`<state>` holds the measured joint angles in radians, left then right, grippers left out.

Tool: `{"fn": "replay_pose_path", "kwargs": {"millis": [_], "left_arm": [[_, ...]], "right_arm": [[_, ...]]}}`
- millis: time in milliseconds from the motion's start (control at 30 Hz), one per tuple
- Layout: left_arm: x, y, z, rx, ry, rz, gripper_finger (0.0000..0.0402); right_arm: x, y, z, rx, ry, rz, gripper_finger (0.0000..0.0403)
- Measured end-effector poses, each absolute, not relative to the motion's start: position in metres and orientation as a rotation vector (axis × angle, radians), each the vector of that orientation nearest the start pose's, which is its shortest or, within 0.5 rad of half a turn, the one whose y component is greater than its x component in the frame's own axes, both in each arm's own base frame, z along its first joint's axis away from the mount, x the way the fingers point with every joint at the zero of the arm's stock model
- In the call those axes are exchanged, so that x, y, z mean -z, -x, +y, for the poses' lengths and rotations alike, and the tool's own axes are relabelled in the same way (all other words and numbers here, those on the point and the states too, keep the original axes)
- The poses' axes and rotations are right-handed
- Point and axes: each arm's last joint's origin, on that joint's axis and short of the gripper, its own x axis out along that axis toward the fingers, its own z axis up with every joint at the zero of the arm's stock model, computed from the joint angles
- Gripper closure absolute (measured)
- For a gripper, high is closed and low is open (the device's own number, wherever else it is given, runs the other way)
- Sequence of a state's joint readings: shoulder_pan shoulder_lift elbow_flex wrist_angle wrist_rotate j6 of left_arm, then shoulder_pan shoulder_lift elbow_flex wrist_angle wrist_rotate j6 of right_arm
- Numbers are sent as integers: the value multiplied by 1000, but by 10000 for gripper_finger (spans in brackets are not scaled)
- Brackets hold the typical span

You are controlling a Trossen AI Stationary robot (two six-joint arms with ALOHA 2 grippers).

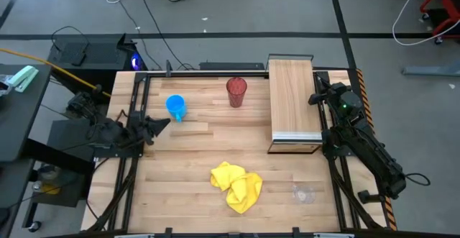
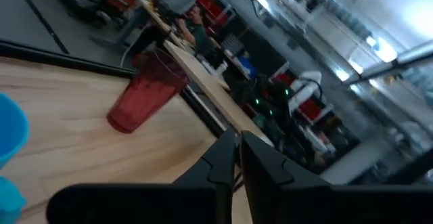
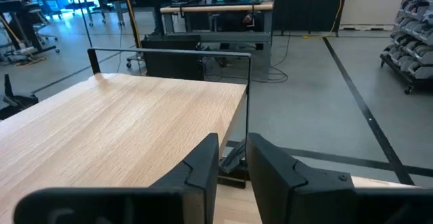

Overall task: Stack small to large cups/mugs on shelf
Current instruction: Put the transparent mug on the shelf

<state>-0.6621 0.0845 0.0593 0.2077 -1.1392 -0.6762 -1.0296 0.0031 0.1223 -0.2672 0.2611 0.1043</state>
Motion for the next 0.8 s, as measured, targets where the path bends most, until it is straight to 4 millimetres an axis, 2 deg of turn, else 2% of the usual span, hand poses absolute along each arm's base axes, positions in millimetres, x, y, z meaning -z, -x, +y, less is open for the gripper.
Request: {"fn": "replay_pose_path", "kwargs": {"millis": [200,800], "left_arm": [[-201,-79,-26,-469,916,-361,370],[-199,-81,-18,-576,885,-397,370]], "right_arm": [[-179,-38,-78,1295,-148,81,318],[-179,-38,-78,1295,-146,78,318]]}}
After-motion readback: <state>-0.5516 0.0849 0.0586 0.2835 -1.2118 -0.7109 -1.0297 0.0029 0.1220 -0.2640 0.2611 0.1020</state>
